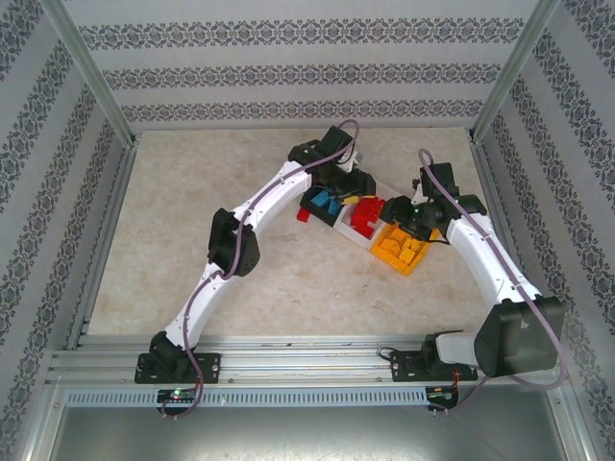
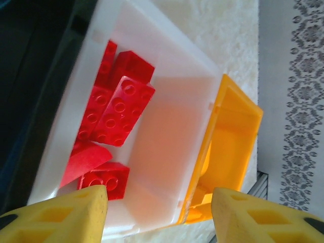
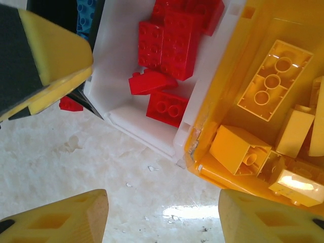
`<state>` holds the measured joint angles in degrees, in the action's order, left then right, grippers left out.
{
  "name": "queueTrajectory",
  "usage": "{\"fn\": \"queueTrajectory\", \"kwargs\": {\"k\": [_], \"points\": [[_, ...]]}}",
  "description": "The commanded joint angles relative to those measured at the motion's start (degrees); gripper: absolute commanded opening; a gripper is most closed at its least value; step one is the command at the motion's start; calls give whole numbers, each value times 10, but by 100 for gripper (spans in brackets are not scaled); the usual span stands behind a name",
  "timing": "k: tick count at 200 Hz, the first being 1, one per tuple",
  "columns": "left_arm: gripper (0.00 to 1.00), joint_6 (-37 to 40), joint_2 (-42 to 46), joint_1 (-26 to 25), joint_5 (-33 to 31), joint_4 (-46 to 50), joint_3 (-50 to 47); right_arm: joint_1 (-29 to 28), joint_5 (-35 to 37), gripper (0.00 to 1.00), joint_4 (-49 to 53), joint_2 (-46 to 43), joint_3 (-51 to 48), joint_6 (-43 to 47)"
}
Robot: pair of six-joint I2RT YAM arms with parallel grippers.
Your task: Sort the legos into containers by color
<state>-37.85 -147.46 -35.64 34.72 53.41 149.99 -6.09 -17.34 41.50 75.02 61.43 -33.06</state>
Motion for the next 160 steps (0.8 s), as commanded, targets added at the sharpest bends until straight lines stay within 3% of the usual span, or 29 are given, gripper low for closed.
{"fn": "queueTrajectory", "kwargs": {"k": [1,32,57,84,119,160], "points": [[57,92,69,10,-66,110,-11,5,-14,60,-2,-5,-9,-2],[57,225,173,16,-210,154,-178,-3,-24,60,-15,17,-5,-5],[59,283,269,25,-268,48,-398,-19,-27,60,-19,38,5,-5],[65,308,321,37,-299,-61,-546,-34,-25,60,-8,58,27,-1],[70,307,311,45,-296,-142,-587,-49,-20,61,15,76,58,3],[71,312,266,48,-278,-181,-563,-69,-10,60,36,88,85,1]]}}
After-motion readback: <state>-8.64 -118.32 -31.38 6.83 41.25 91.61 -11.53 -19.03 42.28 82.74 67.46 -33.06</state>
